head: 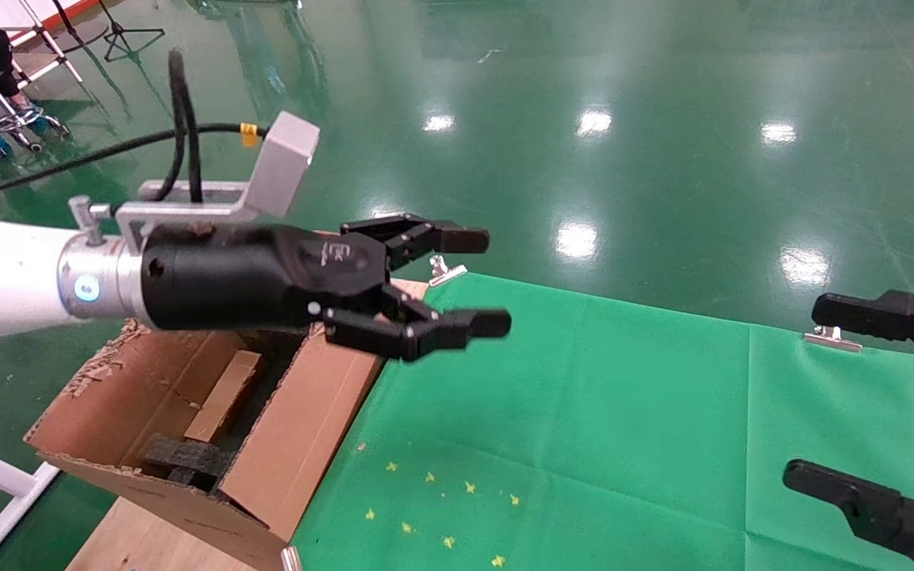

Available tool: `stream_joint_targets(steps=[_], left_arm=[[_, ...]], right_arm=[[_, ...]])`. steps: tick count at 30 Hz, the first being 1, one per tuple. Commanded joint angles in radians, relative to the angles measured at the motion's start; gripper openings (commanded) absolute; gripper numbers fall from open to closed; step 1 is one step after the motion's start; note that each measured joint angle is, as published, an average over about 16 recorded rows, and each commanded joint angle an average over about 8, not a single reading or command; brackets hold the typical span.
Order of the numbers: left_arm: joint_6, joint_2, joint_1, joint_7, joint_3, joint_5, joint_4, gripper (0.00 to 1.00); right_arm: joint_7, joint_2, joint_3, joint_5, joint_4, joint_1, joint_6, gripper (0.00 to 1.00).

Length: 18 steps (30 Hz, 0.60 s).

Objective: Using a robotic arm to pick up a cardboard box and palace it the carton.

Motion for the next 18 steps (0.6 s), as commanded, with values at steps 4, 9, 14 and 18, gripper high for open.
stream_joint_targets(steps=[4, 9, 14, 18], left_arm=[[0.006, -0.003, 0.085, 0.058, -0.076, -0.022, -0.087, 1.00], [0.012, -0.007, 0.173, 0.117, -0.155, -0.044, -0.176, 1.00], [0.018, -0.010, 0.252, 0.170, -0.226, -0.065, -0.257, 1.00], [0.021, -0.011, 0.291, 0.193, -0.261, -0.075, -0.297, 1.00]], right_arm=[[0.000, 0.000, 0.000, 0.000, 0.000, 0.000, 0.000, 1.00], [0.000, 0.000, 0.000, 0.000, 0.000, 0.000, 0.000, 1.00], [0.000, 0.000, 0.000, 0.000, 0.000, 0.000, 0.000, 1.00], [0.000, 0.000, 0.000, 0.000, 0.000, 0.000, 0.000, 1.00]])
